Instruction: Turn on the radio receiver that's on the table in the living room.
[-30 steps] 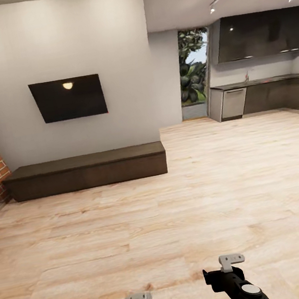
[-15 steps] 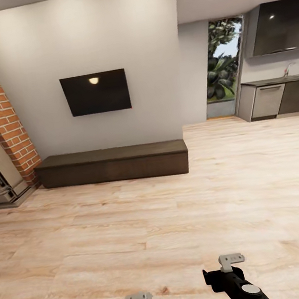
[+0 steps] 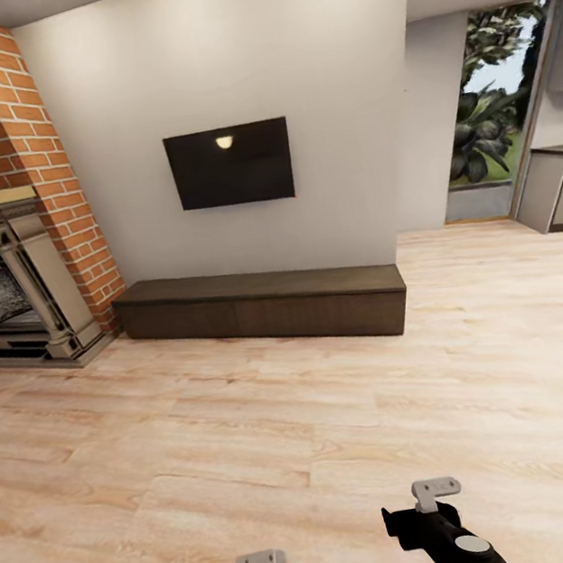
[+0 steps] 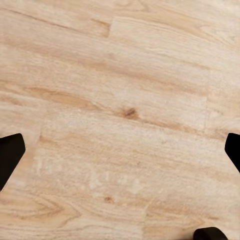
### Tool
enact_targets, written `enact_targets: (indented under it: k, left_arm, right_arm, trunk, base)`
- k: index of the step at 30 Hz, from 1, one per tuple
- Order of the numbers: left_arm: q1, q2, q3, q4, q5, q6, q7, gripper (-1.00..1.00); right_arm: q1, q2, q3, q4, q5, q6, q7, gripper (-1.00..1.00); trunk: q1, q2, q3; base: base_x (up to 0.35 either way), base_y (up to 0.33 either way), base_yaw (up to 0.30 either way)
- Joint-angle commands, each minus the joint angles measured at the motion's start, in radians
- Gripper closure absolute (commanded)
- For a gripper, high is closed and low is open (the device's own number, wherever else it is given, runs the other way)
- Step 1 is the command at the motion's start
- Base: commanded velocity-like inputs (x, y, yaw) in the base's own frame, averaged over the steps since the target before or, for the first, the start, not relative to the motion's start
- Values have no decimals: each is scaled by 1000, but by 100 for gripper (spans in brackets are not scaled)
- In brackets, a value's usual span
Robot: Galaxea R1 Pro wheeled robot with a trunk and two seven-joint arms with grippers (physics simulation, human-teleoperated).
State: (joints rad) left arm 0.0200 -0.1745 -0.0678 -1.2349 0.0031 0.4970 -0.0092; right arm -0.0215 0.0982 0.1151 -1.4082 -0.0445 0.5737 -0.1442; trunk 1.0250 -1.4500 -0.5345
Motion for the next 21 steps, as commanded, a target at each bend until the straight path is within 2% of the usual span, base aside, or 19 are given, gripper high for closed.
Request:
enact_targets:
  k: [1,11,21]
  left_arm:
    - [0,0,0,0,0,0,0,-100]
    - [0,0,0,0,0,0,0,-100]
    - [0,0,-1,0,0,0,0,-100]
  right_arm:
    - [0,0,0,0,0,0,0,-100]
    - [0,0,0,0,0,0,0,-100]
    - [0,0,0,0,0,0,0,-100]
  trunk:
    - [0,0,0]
    - [0,0,-4]
    - [0,0,-7]
  base:
    - [334,0,300]
    - [334,-2,300]
    - [332,-126,300]
